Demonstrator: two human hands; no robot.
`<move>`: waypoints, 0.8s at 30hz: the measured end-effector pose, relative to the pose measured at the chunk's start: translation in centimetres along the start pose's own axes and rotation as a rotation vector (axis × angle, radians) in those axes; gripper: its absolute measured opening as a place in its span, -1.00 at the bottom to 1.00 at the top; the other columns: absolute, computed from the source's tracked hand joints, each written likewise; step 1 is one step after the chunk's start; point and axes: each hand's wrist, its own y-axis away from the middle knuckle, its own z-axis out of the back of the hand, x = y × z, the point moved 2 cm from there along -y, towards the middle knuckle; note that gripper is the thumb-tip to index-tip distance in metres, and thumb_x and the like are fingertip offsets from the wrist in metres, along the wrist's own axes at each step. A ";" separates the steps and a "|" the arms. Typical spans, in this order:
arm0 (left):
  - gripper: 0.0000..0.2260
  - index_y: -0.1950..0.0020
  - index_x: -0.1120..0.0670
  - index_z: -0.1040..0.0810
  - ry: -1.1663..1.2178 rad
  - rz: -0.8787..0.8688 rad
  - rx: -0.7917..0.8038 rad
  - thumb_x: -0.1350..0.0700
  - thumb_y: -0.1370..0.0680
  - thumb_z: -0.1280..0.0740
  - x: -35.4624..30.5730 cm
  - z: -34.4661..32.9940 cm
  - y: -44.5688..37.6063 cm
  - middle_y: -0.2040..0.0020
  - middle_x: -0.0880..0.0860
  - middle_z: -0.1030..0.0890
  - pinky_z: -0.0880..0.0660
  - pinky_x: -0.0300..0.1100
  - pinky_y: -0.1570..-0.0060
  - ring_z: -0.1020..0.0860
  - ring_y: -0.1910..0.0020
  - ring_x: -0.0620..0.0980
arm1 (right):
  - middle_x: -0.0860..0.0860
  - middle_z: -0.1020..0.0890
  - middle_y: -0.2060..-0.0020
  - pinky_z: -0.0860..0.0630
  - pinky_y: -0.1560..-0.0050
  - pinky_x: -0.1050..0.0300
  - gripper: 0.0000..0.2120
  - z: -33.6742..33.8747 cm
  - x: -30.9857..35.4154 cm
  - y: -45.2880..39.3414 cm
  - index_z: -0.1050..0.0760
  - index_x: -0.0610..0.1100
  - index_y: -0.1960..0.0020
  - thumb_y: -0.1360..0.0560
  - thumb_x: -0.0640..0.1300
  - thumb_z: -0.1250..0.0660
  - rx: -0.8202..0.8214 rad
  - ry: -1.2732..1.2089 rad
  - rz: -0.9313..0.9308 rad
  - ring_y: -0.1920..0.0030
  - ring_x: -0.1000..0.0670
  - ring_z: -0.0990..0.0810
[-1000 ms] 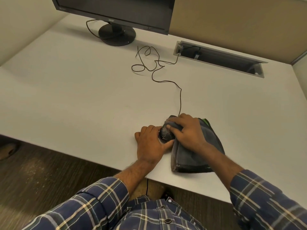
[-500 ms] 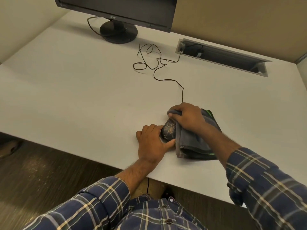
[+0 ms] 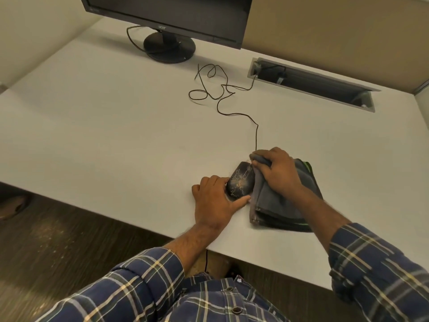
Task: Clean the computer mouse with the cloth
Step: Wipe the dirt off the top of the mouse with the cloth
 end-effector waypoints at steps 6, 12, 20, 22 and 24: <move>-0.46 -0.03 -0.09 -0.53 -0.005 0.013 -0.003 -0.47 -0.31 -0.30 -0.1 0.1 -0.2 0.11 -0.15 -0.51 -0.16 -0.17 0.08 -0.39 0.05 -0.11 | 0.19 -0.57 0.05 -0.46 -0.07 0.25 -0.71 -0.2 1.0 2.9 -0.57 0.17 -0.19 -0.47 0.12 -0.37 0.168 -0.215 0.202 -0.02 0.17 -0.53; -0.40 -0.08 -0.07 -0.56 -0.007 0.012 -0.009 -0.50 -0.28 -0.31 -0.2 0.2 0.0 0.07 -0.13 -0.54 -0.10 -0.21 0.07 -0.35 0.05 -0.16 | 0.04 -0.56 0.12 -0.45 -0.05 -0.04 -0.74 0.5 -1.4 3.2 -0.57 0.16 -0.20 -0.52 0.09 -0.32 -0.036 0.048 0.018 0.04 -0.03 -0.52; -0.40 -0.10 -0.07 -0.53 -0.037 0.060 -0.023 -0.50 -0.31 -0.30 -0.2 0.1 -0.1 0.05 -0.11 -0.54 -0.15 -0.19 0.05 -0.36 0.04 -0.13 | 0.10 -0.46 0.11 -0.10 0.00 0.08 -0.66 1.8 -0.4 7.0 -0.56 0.18 -0.16 -0.56 0.16 -0.07 0.127 0.332 0.359 0.01 0.01 -0.39; -0.39 -0.11 -0.07 -0.53 -0.055 0.057 -0.021 -0.50 -0.31 -0.28 -0.1 0.1 -0.1 0.03 -0.10 -0.54 -0.15 -0.18 0.04 -0.37 0.03 -0.12 | 0.11 -0.48 0.01 -0.14 -0.10 0.07 -0.69 1.6 -0.3 8.1 -0.52 0.20 -0.23 -0.54 0.13 -0.17 0.226 0.316 0.380 -0.09 0.04 -0.40; -0.36 -0.12 -0.07 -0.53 -0.060 0.059 -0.016 -0.52 -0.30 -0.27 -0.1 0.2 -0.1 0.02 -0.11 -0.53 -0.15 -0.18 0.03 -0.36 0.02 -0.12 | 0.17 -0.47 -0.13 -0.12 -0.27 0.07 -0.59 1.7 -0.6 9.1 -0.41 0.25 -0.33 -0.49 0.15 -0.27 0.295 0.176 0.303 -0.22 0.14 -0.34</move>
